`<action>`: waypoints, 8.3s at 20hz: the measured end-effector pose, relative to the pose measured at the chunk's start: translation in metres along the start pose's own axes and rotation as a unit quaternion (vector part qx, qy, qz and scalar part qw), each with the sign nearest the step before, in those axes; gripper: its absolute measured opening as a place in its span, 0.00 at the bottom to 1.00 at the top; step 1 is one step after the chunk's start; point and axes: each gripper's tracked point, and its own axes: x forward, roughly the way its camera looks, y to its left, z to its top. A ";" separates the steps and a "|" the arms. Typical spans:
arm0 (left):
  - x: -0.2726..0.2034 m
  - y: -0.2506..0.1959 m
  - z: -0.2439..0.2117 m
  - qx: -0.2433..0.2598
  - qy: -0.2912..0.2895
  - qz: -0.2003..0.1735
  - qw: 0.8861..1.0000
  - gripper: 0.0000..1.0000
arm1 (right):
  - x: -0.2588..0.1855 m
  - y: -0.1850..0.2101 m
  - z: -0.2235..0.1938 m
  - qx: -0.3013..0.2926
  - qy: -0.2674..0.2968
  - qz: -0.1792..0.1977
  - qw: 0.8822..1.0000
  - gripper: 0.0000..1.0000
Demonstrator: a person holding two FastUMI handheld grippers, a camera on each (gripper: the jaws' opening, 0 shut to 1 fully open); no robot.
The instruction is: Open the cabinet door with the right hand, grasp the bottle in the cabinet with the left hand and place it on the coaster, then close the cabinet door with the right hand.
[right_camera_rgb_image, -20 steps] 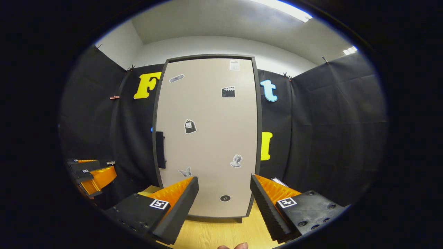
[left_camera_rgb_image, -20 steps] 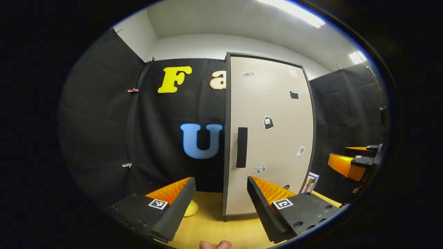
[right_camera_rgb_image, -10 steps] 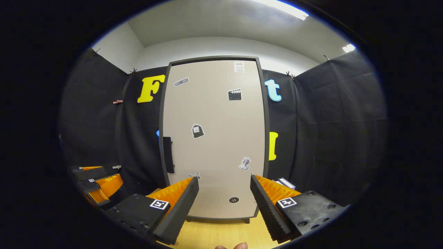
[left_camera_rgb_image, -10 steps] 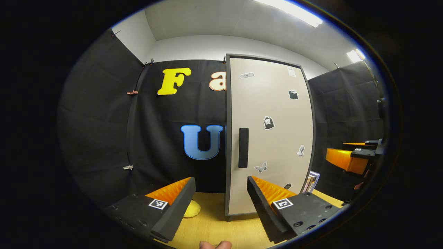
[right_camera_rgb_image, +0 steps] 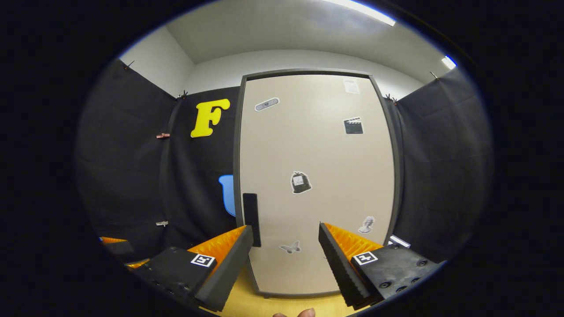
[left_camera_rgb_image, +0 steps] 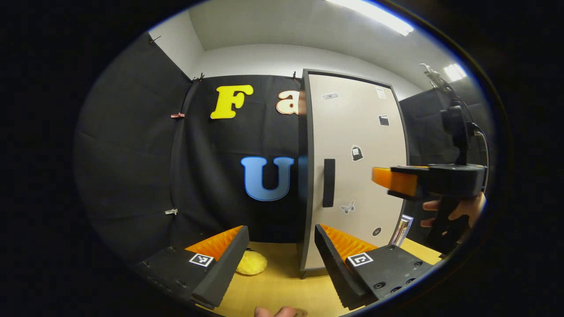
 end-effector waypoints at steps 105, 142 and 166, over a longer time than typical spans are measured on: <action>0.284 -0.297 0.013 0.016 -0.002 -0.078 0.997 0.95 | -0.237 -0.246 -0.005 0.048 0.044 -0.170 0.983 0.98; 0.156 -0.191 -0.001 0.029 -0.020 -0.085 0.996 0.70 | -0.226 -0.212 0.006 0.032 0.015 -0.141 0.989 0.98; 0.007 -0.083 -0.250 0.019 0.031 -0.062 0.997 0.71 | -0.191 -0.190 0.036 0.005 -0.051 -0.081 0.995 0.98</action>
